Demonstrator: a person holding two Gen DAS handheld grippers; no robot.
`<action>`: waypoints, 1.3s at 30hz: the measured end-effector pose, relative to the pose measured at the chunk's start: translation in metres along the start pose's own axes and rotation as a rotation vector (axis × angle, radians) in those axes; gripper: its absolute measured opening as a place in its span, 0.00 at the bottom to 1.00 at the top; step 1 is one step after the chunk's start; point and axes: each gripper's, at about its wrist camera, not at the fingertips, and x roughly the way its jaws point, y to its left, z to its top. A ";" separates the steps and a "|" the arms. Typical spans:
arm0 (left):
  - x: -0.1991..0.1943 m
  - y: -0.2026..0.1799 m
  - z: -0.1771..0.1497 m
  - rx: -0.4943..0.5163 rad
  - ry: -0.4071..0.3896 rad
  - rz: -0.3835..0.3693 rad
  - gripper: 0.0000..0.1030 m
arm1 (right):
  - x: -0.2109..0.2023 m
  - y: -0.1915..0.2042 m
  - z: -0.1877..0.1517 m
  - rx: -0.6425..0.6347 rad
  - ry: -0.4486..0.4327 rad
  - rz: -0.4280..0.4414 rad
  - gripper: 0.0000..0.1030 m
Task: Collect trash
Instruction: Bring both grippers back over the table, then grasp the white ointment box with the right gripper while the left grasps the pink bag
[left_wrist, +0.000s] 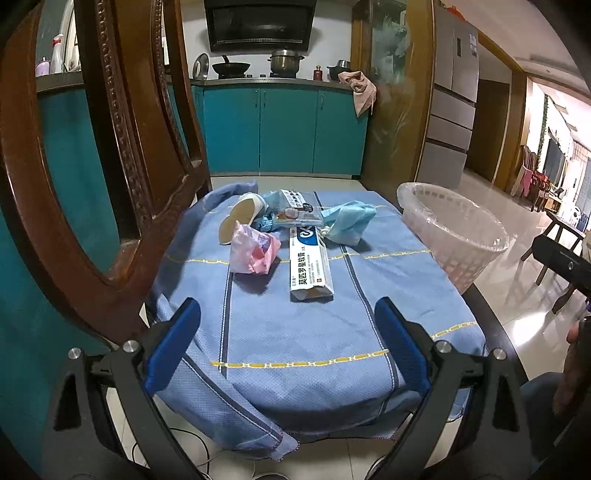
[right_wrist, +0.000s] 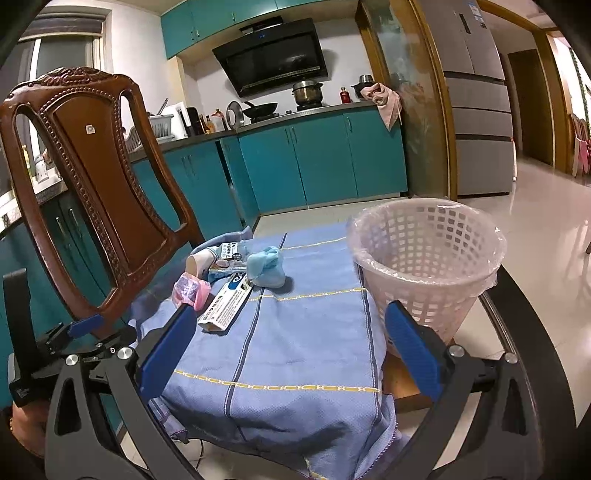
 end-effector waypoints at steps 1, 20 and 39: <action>0.000 0.000 0.000 -0.003 0.000 0.001 0.92 | 0.000 0.000 0.000 0.001 0.000 0.000 0.97; -0.004 0.004 0.002 -0.021 -0.036 0.003 0.92 | 0.020 0.014 -0.004 -0.005 0.084 0.015 0.97; -0.030 0.032 0.014 -0.112 -0.173 -0.004 0.92 | 0.239 0.147 -0.041 -0.177 0.425 -0.134 0.53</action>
